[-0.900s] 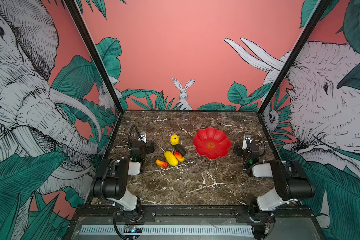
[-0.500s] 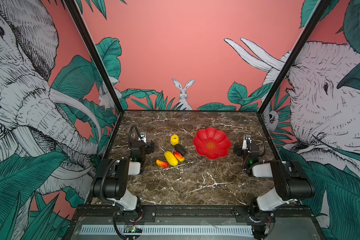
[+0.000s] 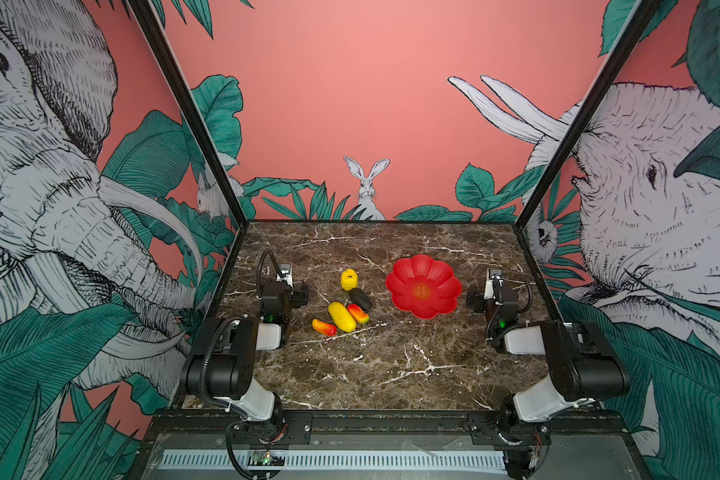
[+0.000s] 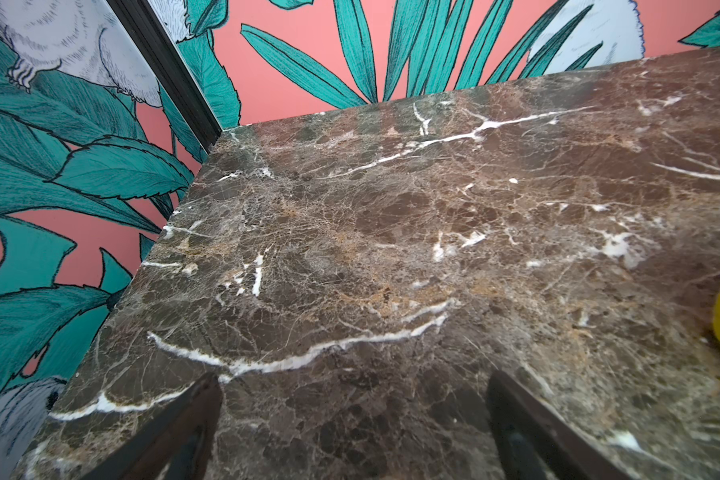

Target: Place and organize the fake fruits in the fruit bowl

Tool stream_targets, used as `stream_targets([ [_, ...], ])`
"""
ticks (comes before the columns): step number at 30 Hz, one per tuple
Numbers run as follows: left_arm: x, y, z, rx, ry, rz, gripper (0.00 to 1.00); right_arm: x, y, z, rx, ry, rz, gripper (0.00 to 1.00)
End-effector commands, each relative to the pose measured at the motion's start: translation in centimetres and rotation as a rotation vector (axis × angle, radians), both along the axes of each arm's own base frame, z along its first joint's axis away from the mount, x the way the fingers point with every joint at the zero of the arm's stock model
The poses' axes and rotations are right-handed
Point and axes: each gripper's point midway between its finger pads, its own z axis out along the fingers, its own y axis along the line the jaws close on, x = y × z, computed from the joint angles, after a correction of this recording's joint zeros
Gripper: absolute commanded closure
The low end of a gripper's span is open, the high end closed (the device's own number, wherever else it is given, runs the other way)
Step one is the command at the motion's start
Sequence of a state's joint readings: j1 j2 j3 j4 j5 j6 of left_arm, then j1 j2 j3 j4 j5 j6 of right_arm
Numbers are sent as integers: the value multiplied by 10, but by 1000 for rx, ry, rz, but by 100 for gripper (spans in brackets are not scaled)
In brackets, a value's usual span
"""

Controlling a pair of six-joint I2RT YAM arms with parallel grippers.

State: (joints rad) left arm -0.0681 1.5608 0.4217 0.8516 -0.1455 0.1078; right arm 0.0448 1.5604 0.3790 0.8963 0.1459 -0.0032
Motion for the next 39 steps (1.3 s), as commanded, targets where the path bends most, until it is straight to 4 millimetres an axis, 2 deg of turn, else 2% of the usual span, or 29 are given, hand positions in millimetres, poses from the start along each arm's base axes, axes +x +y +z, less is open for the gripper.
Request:
stream_targets([
  [1,-1,-1,15,2,-59,-15,0,1,-3,25,2,-62,-18,1],
  [3,-8,0,31,11,-42,0,0,-7,-3,46,-2,-55,-22,1],
  [4,-13,5,47,-1,-38,34,0,-10,0,58,9,-28,-8,1],
  [5,-17,9,59,-20,-31,62,0,-14,6,67,15,13,21,1],
  [6,-21,9,79,-37,-47,69,0,-15,15,80,17,23,56,1],
  [8,-29,2,110,-59,-48,43,0,-18,38,103,4,44,130,1],
  [10,-40,-5,137,-83,-17,33,0,-19,71,120,1,75,229,1],
  [12,-51,-11,158,-102,33,15,0,-18,106,129,-3,119,326,1],
  [17,-85,-31,196,-105,128,-123,0,-16,208,129,-28,244,579,1],
  [19,-97,-38,201,-78,151,-187,0,-14,246,127,-15,269,670,1],
  [22,-108,-48,190,-40,158,-278,0,-9,298,116,11,315,779,1],
  [23,-110,-51,184,-45,153,-297,0,-4,316,118,20,317,808,1],
  [25,-114,-58,176,-70,132,-335,0,1,345,107,23,344,859,1],
  [28,-119,-58,179,-59,111,-345,0,7,382,93,28,386,925,1],
  [31,-121,-60,179,-63,112,-361,0,13,408,78,53,427,958,1],
  [39,-121,-59,177,-61,120,-354,0,20,449,44,118,475,980,1],
])
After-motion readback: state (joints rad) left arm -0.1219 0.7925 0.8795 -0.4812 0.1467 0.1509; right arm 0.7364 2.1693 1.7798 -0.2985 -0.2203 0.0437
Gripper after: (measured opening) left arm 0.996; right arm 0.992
